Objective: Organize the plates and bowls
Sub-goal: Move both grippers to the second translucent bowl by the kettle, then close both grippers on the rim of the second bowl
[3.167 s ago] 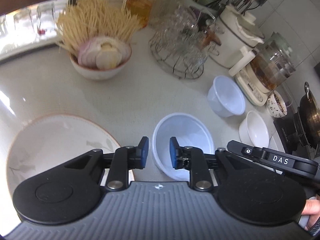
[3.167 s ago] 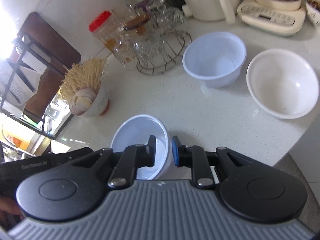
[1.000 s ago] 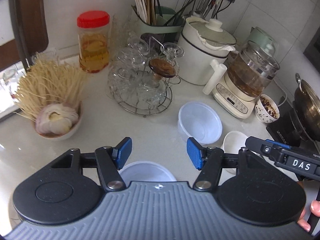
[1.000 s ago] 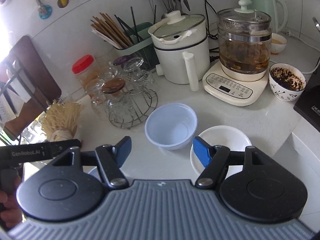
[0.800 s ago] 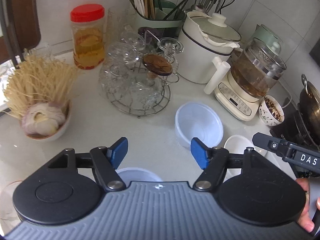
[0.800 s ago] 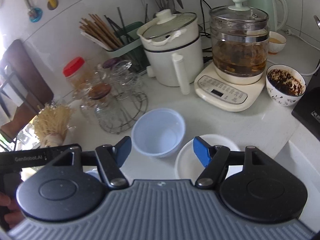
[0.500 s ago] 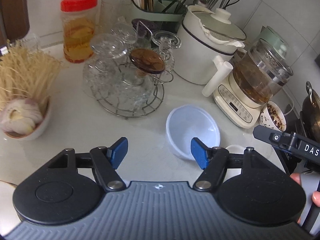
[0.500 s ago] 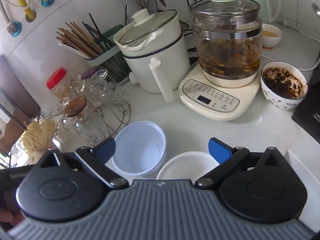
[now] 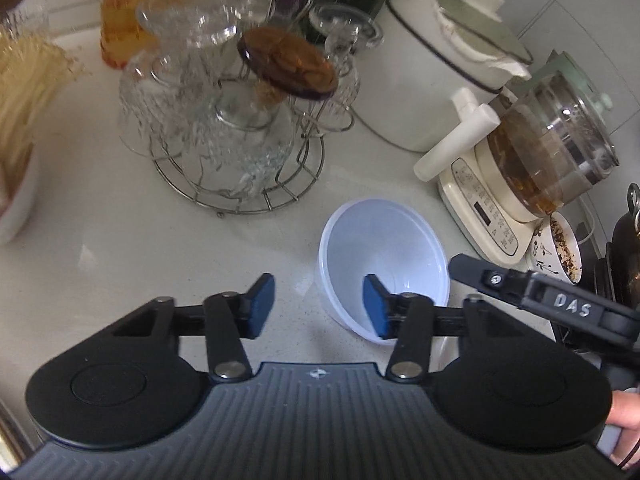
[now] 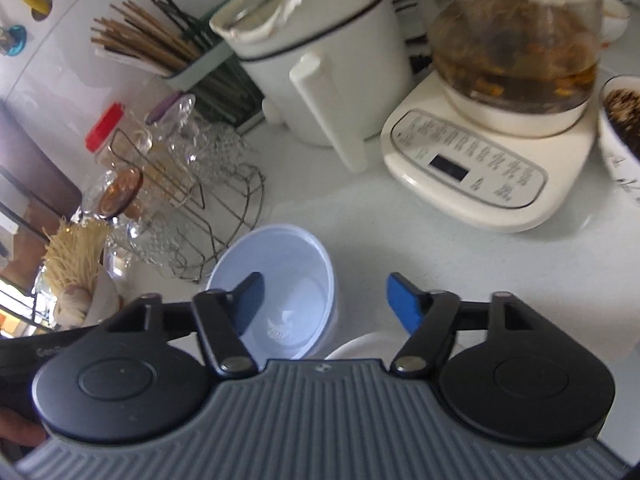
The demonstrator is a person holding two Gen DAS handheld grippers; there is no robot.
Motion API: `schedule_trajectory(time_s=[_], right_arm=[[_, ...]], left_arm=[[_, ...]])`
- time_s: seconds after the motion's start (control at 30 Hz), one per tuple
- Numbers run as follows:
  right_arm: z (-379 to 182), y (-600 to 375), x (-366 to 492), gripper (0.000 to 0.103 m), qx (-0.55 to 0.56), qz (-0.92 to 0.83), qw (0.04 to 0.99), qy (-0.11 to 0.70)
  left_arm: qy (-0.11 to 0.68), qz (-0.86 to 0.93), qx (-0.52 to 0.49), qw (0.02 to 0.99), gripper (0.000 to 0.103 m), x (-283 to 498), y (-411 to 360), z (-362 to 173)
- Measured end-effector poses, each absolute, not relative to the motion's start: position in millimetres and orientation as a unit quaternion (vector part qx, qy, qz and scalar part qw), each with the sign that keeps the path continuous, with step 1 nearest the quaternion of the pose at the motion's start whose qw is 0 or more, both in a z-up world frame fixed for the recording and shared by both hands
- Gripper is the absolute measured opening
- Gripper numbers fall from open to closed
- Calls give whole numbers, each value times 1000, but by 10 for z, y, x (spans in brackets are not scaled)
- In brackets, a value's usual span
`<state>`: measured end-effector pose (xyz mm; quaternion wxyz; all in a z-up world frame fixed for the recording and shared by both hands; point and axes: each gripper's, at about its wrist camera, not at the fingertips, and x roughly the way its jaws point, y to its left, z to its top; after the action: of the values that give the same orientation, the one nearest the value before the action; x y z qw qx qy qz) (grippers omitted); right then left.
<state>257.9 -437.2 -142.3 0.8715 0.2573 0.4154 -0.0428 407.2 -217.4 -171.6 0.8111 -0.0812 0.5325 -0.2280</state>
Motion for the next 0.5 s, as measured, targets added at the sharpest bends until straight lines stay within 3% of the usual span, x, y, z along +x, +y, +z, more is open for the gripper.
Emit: schedule_trajectory(time_s=[0.23,0.5], right_arm=[[-1563,-4340,2737,41,249,-37,864,437],[-1671,-4294,2862,23,242,-30,857,454]], left_arm=[[550,-235,-80,797,32,4245,-2287,-1862],[565,-231,-80,788,14,4336,-2377,-1962]])
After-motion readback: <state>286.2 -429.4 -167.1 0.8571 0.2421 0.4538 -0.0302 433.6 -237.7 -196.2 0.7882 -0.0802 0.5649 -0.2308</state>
